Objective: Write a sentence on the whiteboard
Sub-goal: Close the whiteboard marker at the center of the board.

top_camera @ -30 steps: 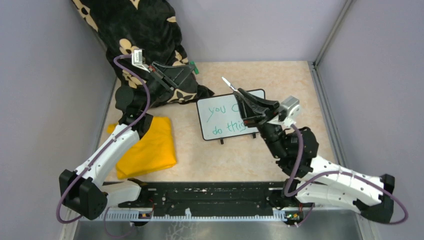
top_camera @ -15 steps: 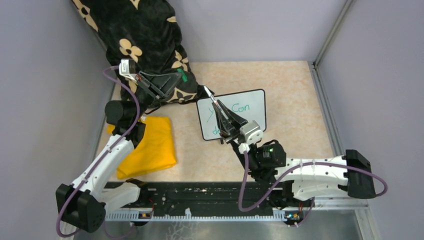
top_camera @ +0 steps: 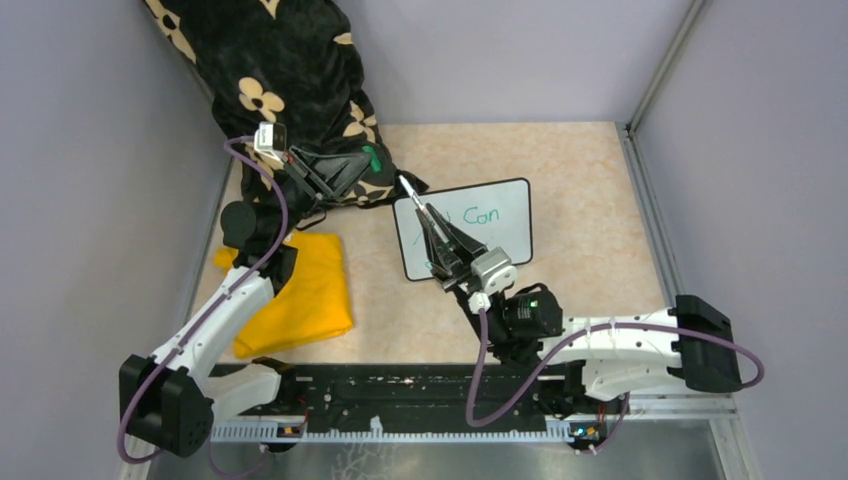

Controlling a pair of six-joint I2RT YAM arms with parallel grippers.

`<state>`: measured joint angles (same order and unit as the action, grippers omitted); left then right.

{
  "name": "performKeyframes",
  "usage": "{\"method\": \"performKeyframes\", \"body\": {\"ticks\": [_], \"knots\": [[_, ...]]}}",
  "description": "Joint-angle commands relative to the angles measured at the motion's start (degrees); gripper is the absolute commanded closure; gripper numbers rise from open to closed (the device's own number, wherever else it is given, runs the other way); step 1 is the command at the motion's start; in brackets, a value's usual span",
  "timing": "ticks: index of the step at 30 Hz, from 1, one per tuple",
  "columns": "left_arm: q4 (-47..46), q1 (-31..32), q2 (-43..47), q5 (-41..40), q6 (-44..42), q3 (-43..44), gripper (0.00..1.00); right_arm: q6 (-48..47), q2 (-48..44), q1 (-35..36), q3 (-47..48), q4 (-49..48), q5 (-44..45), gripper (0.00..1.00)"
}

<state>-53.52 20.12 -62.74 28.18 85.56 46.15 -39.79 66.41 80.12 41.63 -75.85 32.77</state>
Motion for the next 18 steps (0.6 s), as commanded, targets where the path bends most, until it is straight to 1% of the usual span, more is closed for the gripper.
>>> {"method": "performKeyframes", "body": {"ticks": [1,8,18], "knots": [[-3.4,-0.1,-0.9,1.4,0.9,2.3,1.0,1.7,1.4,1.5,1.9,-2.1,-1.4,1.0],[-3.5,0.1,-1.2,3.1,0.7,2.7,1.0,2.5,3.5,1.7,3.6,-1.5,-1.2,1.0],[-3.1,0.2,-0.5,3.5,0.4,2.7,1.0,2.2,4.7,1.6,4.8,-2.3,-0.4,1.0]]}}
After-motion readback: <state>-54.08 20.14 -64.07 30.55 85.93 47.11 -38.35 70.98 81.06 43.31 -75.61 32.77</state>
